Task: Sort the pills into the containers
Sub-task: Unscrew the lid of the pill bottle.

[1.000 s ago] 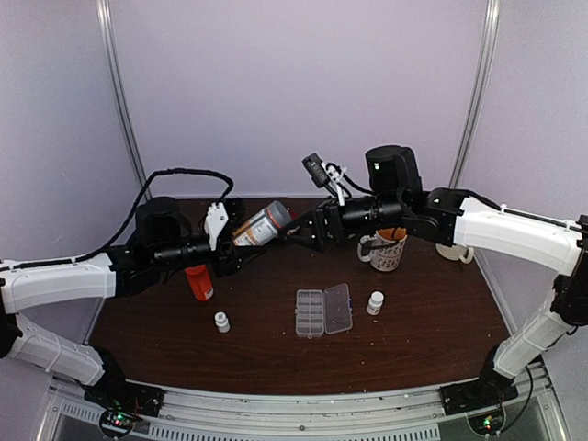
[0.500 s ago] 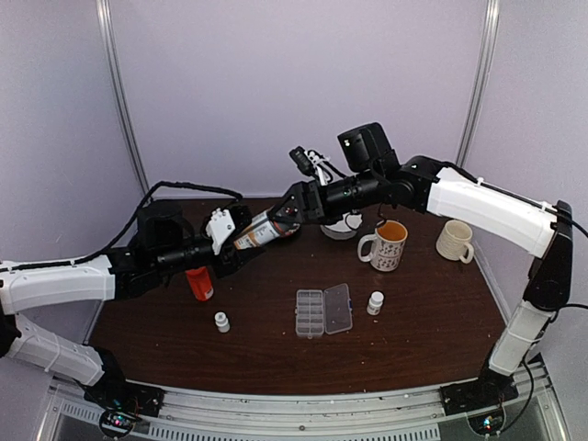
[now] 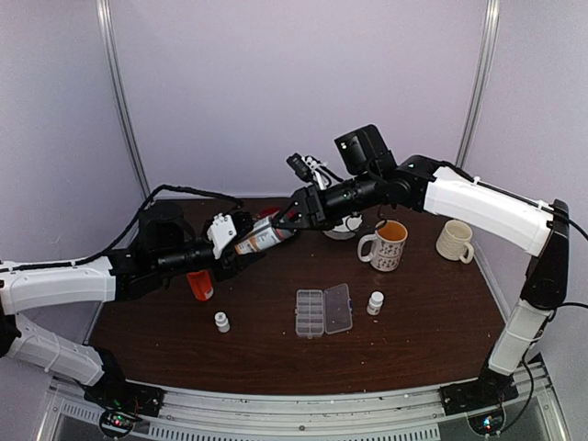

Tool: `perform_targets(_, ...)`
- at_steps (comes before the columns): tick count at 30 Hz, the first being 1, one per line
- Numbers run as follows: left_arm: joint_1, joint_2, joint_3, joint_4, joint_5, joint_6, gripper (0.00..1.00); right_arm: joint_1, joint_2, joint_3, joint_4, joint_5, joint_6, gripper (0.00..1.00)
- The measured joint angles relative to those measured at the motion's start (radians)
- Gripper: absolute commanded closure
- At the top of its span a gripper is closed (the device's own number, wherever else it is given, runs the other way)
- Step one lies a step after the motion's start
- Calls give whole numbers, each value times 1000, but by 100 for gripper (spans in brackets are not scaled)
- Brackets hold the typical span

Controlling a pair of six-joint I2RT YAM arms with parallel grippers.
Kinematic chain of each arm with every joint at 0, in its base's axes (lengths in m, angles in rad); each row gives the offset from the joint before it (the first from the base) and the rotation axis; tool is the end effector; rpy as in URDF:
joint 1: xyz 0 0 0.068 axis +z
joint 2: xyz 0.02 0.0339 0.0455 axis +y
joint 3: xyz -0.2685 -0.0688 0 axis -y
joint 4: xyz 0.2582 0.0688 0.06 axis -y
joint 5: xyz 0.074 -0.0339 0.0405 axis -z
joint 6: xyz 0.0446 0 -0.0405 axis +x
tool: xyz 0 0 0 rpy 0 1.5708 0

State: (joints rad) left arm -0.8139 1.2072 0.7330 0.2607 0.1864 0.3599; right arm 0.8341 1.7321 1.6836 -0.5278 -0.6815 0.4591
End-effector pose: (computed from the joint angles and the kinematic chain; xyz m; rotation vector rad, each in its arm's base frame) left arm 0.1978 -0.2214 0.2750 1.1111 1.4254 -0.4912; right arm 0.2580 0.3263 0.3667 -0.8780 2.2135 1.4264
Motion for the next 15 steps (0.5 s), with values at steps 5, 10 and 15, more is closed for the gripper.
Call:
perform_targets(5,0,0,0,-13,51,-26,93,-2,-19,-40,14,-34,-90,76)
perform_targets(10,7,10,14,-46,177,-73,97,20,-87,-118,14,-26,-314,70)
perform_targets(15,34,39,82,-110,345,-122,100,51,-148,-148,17,37,-529,86)
